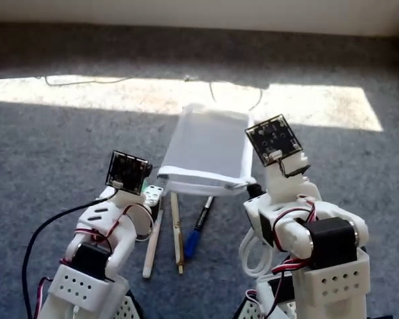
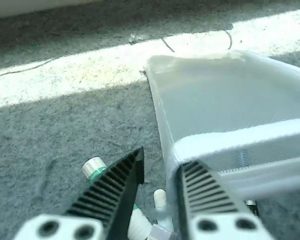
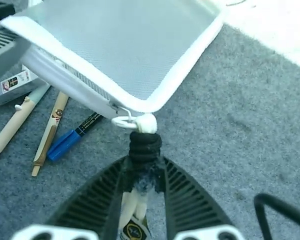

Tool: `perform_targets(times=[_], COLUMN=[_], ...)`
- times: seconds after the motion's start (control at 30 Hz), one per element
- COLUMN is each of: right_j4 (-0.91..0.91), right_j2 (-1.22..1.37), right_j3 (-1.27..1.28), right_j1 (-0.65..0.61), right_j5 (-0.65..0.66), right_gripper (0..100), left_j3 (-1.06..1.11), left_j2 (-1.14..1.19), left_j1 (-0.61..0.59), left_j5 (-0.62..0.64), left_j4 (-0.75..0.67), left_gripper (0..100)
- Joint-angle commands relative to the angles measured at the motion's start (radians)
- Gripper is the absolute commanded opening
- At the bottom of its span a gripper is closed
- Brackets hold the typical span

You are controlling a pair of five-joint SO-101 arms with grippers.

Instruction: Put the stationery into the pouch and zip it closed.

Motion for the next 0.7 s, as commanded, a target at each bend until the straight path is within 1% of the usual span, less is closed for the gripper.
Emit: perform_targets(times=[0.0, 0.1, 0.2, 0.27, 0.4, 0.47, 0.67], right_j4=[0.010, 0.010, 0.008, 0.008, 0.008, 0.008, 0.001], right_j2=[-0.022, -0.022, -0.022, -0.022, -0.022, -0.022, -0.021], right_j3=[-0.065, -0.065, -0.065, -0.065, -0.064, -0.062, -0.059], right_j1=[-0.007, -0.007, -0.007, -0.007, -0.002, -0.002, -0.002], right_j5=[-0.012, -0.012, -0.012, -0.012, -0.014, -0.014, -0.081], right_gripper=[0.5, 0.5, 1.0, 2.0, 10.4, 13.2, 13.7], left_j3=[0.021, 0.013, -0.030, -0.087, -0.232, -0.292, -0.429], left_j2=[0.001, -0.001, -0.001, -0.001, -0.001, -0.001, 0.002], left_j1=[0.044, 0.048, 0.045, 0.041, 0.039, 0.019, -0.071], left_j5=[-0.044, -0.057, -0.058, -0.058, -0.060, -0.058, -0.057], left_j4=[-0.064, -0.068, -0.048, 0.034, 0.221, 0.262, 0.328], left_gripper=[6, 1, 1, 1, 1, 1, 1])
